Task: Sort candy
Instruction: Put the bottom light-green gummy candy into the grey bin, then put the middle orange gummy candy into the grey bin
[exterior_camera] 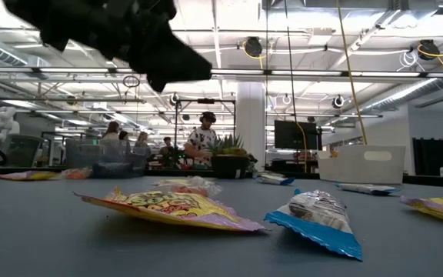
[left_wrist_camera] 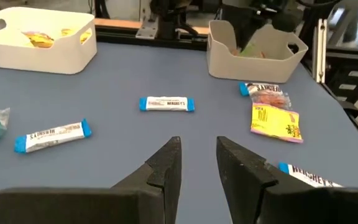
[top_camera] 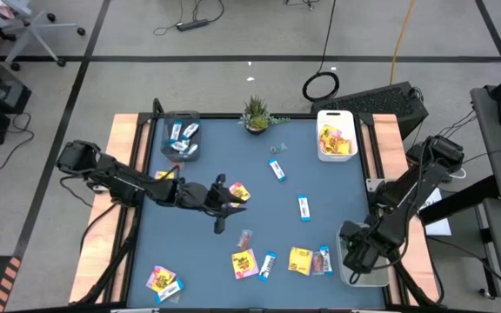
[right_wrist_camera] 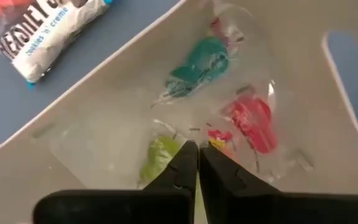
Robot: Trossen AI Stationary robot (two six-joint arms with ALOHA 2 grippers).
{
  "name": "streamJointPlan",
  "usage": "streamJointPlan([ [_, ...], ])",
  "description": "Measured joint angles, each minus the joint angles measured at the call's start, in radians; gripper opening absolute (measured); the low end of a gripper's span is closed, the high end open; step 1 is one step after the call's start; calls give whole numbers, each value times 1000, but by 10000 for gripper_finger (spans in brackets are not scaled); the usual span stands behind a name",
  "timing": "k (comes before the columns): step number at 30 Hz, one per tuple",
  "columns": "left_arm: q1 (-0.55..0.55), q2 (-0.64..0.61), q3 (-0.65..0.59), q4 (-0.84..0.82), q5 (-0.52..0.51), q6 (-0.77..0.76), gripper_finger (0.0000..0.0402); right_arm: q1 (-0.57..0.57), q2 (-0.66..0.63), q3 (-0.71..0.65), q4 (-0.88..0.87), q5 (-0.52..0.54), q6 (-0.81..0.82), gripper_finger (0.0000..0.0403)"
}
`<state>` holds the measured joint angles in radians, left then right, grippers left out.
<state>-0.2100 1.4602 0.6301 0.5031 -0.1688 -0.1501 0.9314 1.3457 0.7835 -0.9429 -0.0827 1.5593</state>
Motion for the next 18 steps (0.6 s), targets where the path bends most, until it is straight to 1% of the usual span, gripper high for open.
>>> streamJointPlan([
  [4, 0, 3, -90, 141, -1, -1, 107, -3, -1, 48, -70, -2, 0, 47],
  [7, -3, 2, -118, 146, -5, 0, 107, -5, -1, 119, -151, 2, 0, 88],
  [9, -4, 3, -129, 143, -6, 13, 107, -11, -1, 174, -220, 30, -2, 116],
  [11, -11, 2, -141, 144, -7, 33, 107, -21, -1, 227, -258, 105, -23, 141],
  [13, -18, 2, -149, 139, -7, 50, 107, -37, -1, 267, -244, 206, -86, 161],
  [16, -31, 2, -149, 139, 22, 62, 107, -74, -1, 292, -151, 347, -222, 181],
  [18, -42, 2, -149, 147, 28, 78, 107, -111, -1, 286, -56, 399, -332, 188],
])
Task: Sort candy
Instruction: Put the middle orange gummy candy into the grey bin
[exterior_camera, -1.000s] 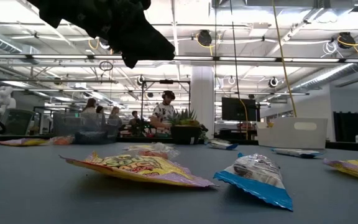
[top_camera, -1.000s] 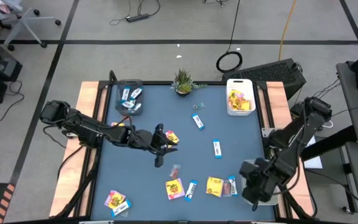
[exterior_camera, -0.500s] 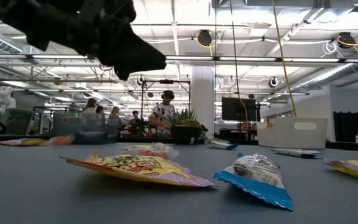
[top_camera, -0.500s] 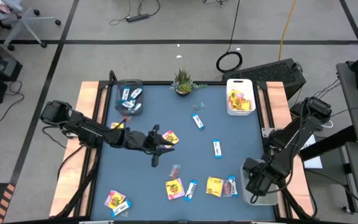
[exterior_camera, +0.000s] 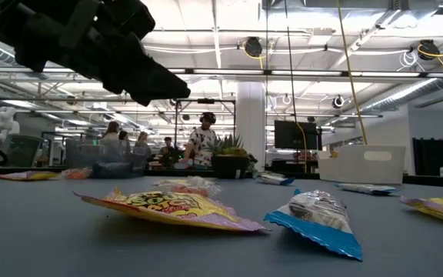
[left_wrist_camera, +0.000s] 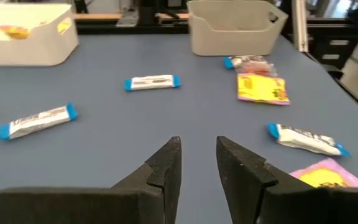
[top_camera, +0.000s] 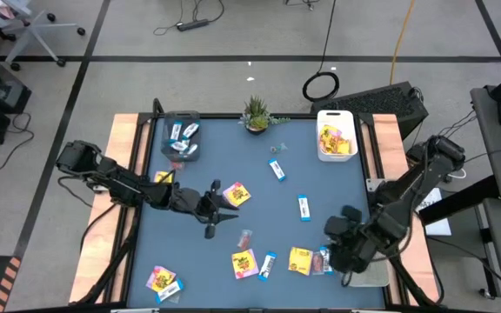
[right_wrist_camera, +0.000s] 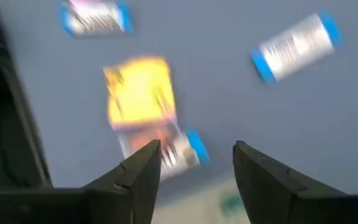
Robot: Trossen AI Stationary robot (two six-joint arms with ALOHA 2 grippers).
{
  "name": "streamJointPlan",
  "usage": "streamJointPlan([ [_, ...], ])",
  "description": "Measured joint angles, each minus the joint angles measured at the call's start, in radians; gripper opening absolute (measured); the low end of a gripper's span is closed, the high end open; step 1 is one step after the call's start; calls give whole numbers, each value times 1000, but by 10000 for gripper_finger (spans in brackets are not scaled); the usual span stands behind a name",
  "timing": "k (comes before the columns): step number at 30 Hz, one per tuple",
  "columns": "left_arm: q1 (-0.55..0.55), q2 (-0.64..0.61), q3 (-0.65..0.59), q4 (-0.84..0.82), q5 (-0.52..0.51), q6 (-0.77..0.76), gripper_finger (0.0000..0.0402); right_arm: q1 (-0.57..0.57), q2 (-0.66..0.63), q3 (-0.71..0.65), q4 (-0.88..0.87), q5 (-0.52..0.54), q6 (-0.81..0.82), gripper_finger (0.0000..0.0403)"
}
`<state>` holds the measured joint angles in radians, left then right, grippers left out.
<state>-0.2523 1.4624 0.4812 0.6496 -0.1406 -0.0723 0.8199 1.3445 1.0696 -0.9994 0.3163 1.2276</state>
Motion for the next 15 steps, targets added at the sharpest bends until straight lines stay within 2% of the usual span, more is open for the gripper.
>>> streamJointPlan([
  [3, -6, 0, 0, -2, 3, 10, 107, -68, 17, -31, 167, 42, -206, 192],
  [10, -5, 0, 0, -14, 3, 10, 107, -224, 149, -78, 567, 23, -658, 192],
  [15, -5, 0, 1, -14, 3, 8, 107, -316, 288, -78, 860, -91, -850, 192],
])
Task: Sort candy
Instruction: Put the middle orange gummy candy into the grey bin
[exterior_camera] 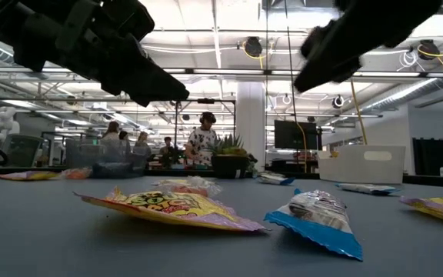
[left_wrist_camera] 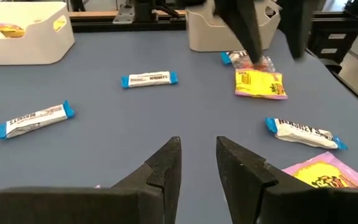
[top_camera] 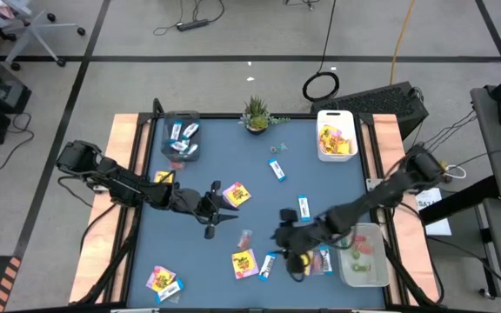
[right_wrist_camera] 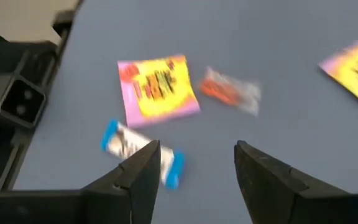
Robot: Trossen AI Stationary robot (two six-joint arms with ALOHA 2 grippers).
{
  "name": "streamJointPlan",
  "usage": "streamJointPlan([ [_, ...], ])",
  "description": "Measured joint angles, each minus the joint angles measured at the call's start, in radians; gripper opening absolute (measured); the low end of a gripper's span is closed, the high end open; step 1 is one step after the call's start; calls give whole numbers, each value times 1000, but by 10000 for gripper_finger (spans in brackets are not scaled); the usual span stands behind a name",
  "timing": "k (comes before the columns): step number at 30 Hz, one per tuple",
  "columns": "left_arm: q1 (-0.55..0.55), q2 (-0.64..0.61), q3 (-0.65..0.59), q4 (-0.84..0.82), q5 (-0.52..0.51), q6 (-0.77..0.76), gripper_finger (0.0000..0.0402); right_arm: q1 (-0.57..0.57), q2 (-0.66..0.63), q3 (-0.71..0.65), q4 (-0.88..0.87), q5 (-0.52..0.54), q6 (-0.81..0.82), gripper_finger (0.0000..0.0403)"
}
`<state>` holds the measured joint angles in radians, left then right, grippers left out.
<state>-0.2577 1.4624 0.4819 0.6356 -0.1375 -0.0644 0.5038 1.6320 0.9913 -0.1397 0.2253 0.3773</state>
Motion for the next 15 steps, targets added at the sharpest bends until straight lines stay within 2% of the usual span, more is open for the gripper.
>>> streamJointPlan([
  [5, 0, 0, 0, -2, 0, -1, 107, -63, 129, 0, 192, -101, -56, 192],
  [15, 0, 0, 1, -19, -1, -6, 107, -165, 276, 0, 409, -70, -188, 192],
])
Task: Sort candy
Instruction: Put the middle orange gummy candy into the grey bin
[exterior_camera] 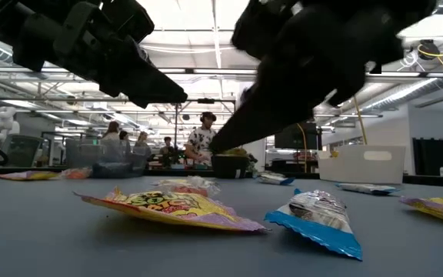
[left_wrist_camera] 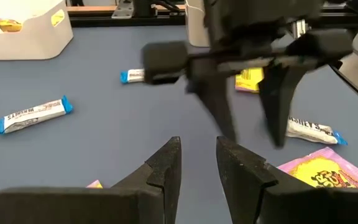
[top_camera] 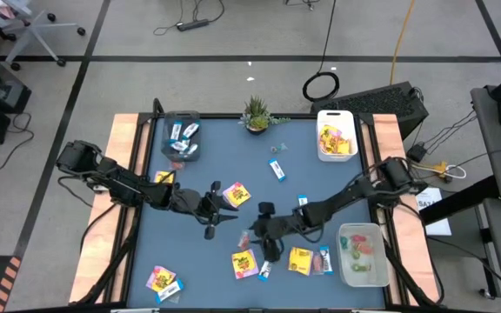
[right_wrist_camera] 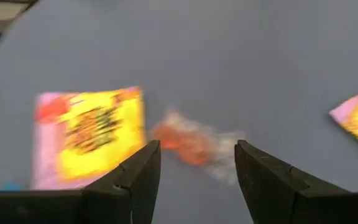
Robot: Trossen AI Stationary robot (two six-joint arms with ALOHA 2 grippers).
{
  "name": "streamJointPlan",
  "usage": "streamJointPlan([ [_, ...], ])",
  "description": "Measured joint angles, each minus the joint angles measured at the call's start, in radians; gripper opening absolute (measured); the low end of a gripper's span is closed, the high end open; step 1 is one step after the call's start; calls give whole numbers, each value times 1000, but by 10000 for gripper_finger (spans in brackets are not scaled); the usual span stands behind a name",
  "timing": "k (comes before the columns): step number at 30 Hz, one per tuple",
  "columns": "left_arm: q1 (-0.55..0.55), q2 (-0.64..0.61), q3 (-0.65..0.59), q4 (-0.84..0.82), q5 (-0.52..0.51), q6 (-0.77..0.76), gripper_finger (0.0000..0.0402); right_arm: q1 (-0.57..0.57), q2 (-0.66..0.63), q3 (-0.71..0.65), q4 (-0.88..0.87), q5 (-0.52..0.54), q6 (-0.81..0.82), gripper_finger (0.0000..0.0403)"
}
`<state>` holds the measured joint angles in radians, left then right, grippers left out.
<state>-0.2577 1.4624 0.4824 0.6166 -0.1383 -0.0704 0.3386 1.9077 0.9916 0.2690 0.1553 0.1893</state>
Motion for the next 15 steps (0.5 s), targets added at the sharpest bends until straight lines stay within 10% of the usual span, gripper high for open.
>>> streamJointPlan([
  [15, 0, 0, 0, -8, -8, -2, 107, -132, 108, 0, 111, -214, 169, 191],
])
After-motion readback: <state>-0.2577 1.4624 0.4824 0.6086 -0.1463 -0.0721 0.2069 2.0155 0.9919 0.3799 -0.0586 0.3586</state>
